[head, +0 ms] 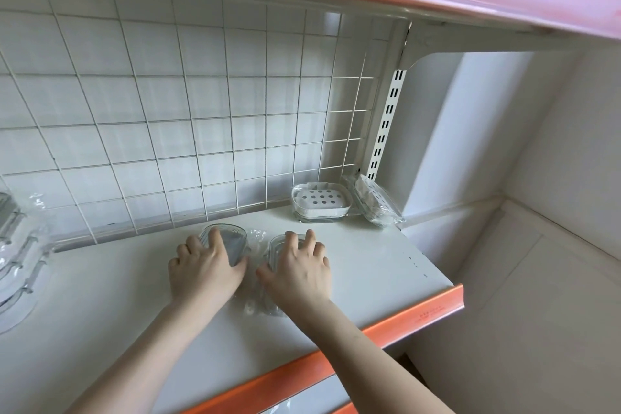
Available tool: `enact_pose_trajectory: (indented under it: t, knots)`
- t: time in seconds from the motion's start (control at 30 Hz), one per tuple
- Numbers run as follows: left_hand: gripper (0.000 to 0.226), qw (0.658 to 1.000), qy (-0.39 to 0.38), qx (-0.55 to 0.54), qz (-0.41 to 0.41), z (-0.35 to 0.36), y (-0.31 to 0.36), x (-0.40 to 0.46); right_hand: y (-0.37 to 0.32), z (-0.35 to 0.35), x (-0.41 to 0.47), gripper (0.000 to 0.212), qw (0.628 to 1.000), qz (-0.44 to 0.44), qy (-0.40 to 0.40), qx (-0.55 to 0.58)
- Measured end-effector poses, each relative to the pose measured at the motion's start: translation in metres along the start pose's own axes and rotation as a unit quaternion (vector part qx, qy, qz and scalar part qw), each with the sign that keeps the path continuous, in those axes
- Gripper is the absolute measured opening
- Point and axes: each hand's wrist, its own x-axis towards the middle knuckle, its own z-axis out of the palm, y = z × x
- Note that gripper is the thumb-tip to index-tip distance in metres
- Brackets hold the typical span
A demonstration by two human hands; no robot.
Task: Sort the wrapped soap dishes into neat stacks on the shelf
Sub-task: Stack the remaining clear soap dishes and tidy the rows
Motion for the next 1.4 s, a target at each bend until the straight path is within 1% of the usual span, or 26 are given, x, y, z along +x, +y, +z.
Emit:
enact_pose_trajectory:
  t: [0.17,0.3,0.37,0.47,0.6,0.77,0.9,1.03,1.4]
  knots:
    - [0.070,1.000,0.020,-0.014,-0.014,-0.002,-0.006,-0.007,-0.002,-0.004,0.001,0.062,1.000,-0.003,-0.026,0.012]
    - [0.064,0.999,0.027,-0.009,-0.035,-0.009,-0.018,-0.015,-0.009,-0.005,0.002,0.062,0.999,-0.025,-0.034,0.009]
    - [0.063,0.998,0.028,-0.002,-0.050,-0.014,-0.027,-0.020,-0.014,-0.004,-0.001,0.063,0.999,-0.043,-0.032,0.010]
    - [0.063,0.996,0.049,-0.006,-0.068,-0.021,-0.047,-0.028,-0.025,-0.001,-0.005,0.063,0.997,-0.066,-0.029,0.016]
    - [0.066,0.995,0.048,-0.001,-0.093,-0.034,-0.074,-0.039,-0.047,0.007,-0.015,0.063,0.995,-0.094,-0.027,0.025]
    - [0.068,0.992,0.065,-0.016,-0.105,-0.050,-0.111,-0.056,-0.082,0.020,-0.032,0.063,0.992,-0.120,-0.038,0.023]
    - [0.070,0.991,0.033,-0.034,-0.122,-0.063,-0.145,-0.070,-0.112,0.028,-0.047,0.064,0.990,-0.133,-0.051,0.017]
    - [0.069,0.990,0.019,-0.043,-0.130,-0.076,-0.177,-0.086,-0.137,0.037,-0.062,0.066,0.988,-0.145,-0.058,0.000]
    - [0.066,0.993,-0.025,-0.059,-0.102,-0.104,-0.234,-0.107,-0.186,0.059,-0.090,0.070,0.987,-0.137,-0.083,-0.015]
